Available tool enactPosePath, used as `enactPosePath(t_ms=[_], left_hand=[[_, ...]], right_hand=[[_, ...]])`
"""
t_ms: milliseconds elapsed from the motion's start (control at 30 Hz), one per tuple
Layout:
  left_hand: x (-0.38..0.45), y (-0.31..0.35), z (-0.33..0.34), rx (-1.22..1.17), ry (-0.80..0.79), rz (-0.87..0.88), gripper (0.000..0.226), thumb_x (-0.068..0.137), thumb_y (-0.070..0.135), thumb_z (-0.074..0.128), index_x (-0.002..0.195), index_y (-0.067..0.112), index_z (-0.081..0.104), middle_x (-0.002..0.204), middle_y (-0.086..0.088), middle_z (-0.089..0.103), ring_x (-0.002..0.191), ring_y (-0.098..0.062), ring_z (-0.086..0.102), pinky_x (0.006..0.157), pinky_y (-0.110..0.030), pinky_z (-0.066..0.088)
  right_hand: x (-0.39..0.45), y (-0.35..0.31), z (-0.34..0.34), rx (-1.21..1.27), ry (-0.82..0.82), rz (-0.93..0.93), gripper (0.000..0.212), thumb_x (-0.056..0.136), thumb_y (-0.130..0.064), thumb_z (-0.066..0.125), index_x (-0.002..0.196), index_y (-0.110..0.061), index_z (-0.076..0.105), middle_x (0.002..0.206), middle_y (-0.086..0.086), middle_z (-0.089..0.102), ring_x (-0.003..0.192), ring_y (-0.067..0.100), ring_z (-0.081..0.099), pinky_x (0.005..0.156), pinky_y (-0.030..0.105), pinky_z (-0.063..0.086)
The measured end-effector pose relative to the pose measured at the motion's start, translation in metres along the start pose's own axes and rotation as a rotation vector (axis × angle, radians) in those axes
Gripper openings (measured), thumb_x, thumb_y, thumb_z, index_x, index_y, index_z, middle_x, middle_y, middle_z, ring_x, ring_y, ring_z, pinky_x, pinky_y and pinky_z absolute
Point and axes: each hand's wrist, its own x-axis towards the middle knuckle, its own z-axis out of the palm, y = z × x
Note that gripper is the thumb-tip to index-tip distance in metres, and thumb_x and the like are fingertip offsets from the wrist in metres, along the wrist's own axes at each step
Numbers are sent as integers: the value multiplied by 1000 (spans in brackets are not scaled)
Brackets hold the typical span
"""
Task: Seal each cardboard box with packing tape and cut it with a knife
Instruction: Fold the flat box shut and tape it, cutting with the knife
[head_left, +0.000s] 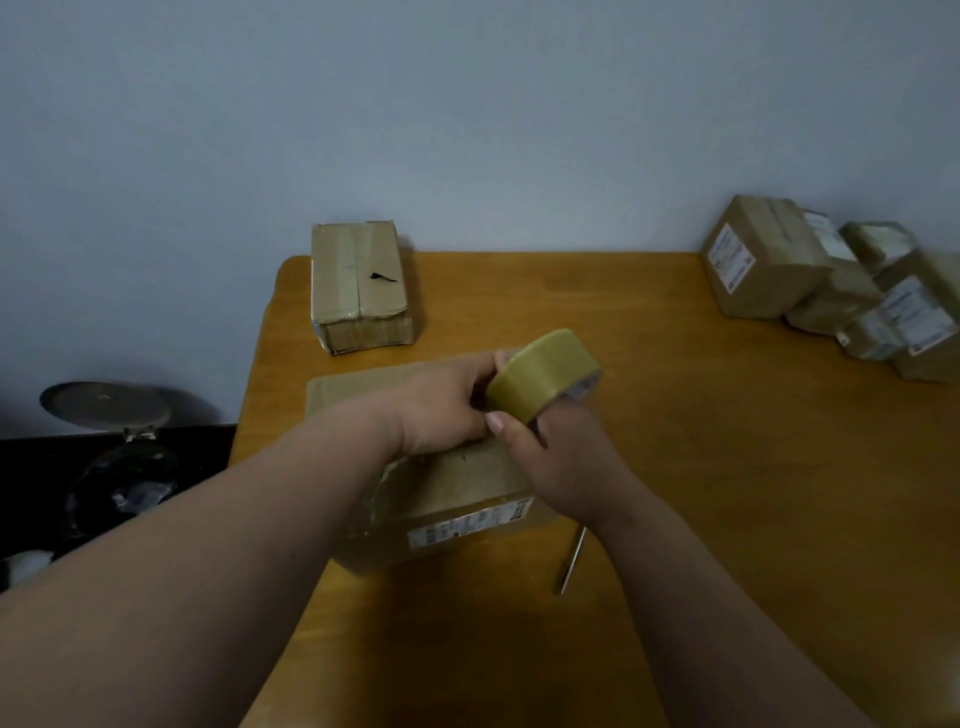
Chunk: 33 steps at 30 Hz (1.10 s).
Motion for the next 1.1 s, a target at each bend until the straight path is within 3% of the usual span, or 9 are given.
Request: enactPosePath(t_ms=[100, 200, 333, 433, 500, 667, 767, 1000, 1100], left_hand=[[5, 2, 2, 211, 14, 2, 43, 93, 29, 61, 131, 40, 44, 100, 15, 56, 85, 1, 49, 66, -14, 31], [9, -2, 8, 384, 80, 2, 54, 94, 39, 57, 143, 33, 37, 136, 1, 50, 110, -16, 52, 85, -23, 35], [7, -26, 23, 606, 193, -58, 74, 91, 64, 43, 153, 38, 13, 162, 2, 12, 138, -30, 26, 110, -45, 30], [2, -49, 32, 761, 249, -154, 93, 76, 87, 4, 154, 37, -7, 165, 4, -8, 149, -29, -3, 116, -56, 4], [1, -56, 37, 785, 250, -162, 98, 69, 88, -11, 153, 38, -13, 164, 2, -14, 150, -28, -15, 116, -59, -11], [-11, -60, 48, 728, 296, -228, 98, 65, 90, -17, 150, 42, -15, 164, 4, -12, 150, -27, -10, 114, -59, -14], [-30, -60, 59, 688, 354, -270, 98, 65, 92, -14, 150, 44, -12, 163, 5, -7, 148, -26, -6, 114, -57, -12], [-72, -48, 70, 556, 385, -452, 101, 54, 103, 6, 139, 50, 12, 148, 6, 20, 133, -22, 22, 105, -49, 21], [-83, -40, 65, 628, 336, -477, 95, 56, 101, 11, 132, 45, 22, 138, 5, 28, 128, -21, 29, 105, -48, 21]], right_hand=[[3, 0, -9, 34, 10, -25, 13, 96, -26, 58, 101, -16, 63, 84, 0, 63, 77, 6, 58, 63, 24, 46], [3, 3, -13, 19, 44, -35, 20, 94, -22, 60, 78, -31, 53, 66, -12, 54, 65, 0, 56, 53, 12, 37], [4, 4, -15, 110, 86, 41, 19, 95, -19, 61, 79, -28, 57, 64, -15, 58, 64, 1, 58, 53, 13, 39], [1, 6, -17, 180, 99, 80, 17, 96, -20, 60, 104, -6, 65, 90, 5, 69, 83, 13, 64, 70, 36, 53], [-3, 5, -13, 179, 113, 64, 22, 96, -20, 60, 111, -5, 64, 96, 8, 69, 88, 13, 64, 78, 38, 53], [-8, 7, -7, 74, 166, -6, 21, 95, -23, 60, 107, -6, 65, 100, 2, 62, 103, 25, 59, 92, 48, 46], [-6, 15, -11, 84, 184, 79, 20, 96, -23, 60, 105, -6, 64, 98, 9, 64, 95, 25, 61, 79, 41, 48], [-9, 8, -9, 135, 100, 120, 24, 94, -22, 62, 104, -1, 68, 97, 15, 70, 89, 25, 66, 75, 46, 52], [-8, 4, -10, 220, 37, 170, 22, 92, -21, 66, 103, -3, 71, 97, 13, 72, 90, 24, 68, 74, 44, 55]])
